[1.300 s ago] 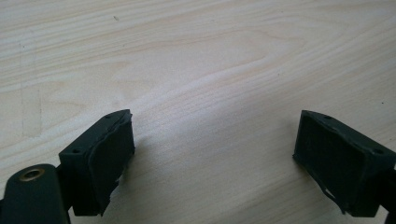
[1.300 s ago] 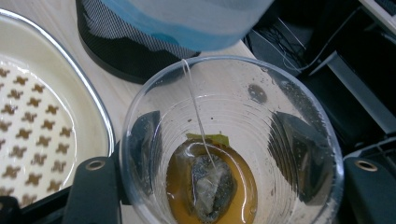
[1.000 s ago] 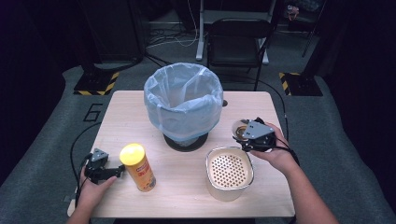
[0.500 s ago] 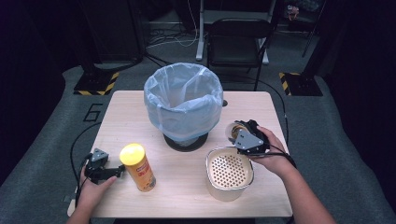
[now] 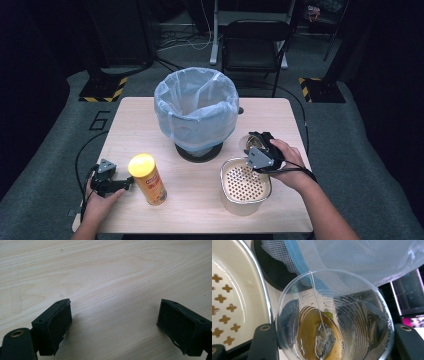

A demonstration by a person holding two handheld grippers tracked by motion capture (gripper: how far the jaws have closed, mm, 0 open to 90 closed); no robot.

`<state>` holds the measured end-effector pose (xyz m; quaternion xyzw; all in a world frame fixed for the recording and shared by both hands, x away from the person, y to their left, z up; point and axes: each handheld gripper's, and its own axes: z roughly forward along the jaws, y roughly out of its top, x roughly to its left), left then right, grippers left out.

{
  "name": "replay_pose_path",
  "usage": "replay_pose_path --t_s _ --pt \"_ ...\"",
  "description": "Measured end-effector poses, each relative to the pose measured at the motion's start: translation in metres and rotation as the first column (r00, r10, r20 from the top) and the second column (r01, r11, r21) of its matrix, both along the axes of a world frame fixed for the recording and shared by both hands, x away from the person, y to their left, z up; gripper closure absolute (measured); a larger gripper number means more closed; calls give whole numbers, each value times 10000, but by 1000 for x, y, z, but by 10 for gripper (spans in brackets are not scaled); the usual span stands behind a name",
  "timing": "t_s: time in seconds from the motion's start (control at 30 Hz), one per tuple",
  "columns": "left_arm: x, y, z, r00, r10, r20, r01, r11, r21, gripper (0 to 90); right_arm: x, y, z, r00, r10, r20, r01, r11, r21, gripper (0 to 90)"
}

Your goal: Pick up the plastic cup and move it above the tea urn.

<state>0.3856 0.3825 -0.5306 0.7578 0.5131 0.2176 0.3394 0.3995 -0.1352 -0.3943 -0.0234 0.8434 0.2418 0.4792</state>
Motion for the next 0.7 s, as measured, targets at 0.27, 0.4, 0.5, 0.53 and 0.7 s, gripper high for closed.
replay_pose_path --t_s 0.27,0.4,0.5,0.53,0.7 --pt "0 0 0 10000 2 5 -2 10000 -3 120 -17 14 -8 9799 200 1985 195 9806 -1949 375" --pt "0 0 0 10000 2 2 -2 10000 -4 120 -28 24 -17 9412 595 3326 586 9408 -3339 376" --pt "0 0 0 10000 2 4 -2 10000 -5 120 -32 31 -24 9066 1264 4027 842 8809 -4659 376" --pt "0 0 0 10000 3 1 -3 10000 -3 120 -34 33 -26 8948 1494 4208 961 8558 -5082 376" --pt "0 0 0 10000 18 14 -18 10000 -22 120 -39 42 -32 8422 2794 4611 1236 7325 -6695 374"
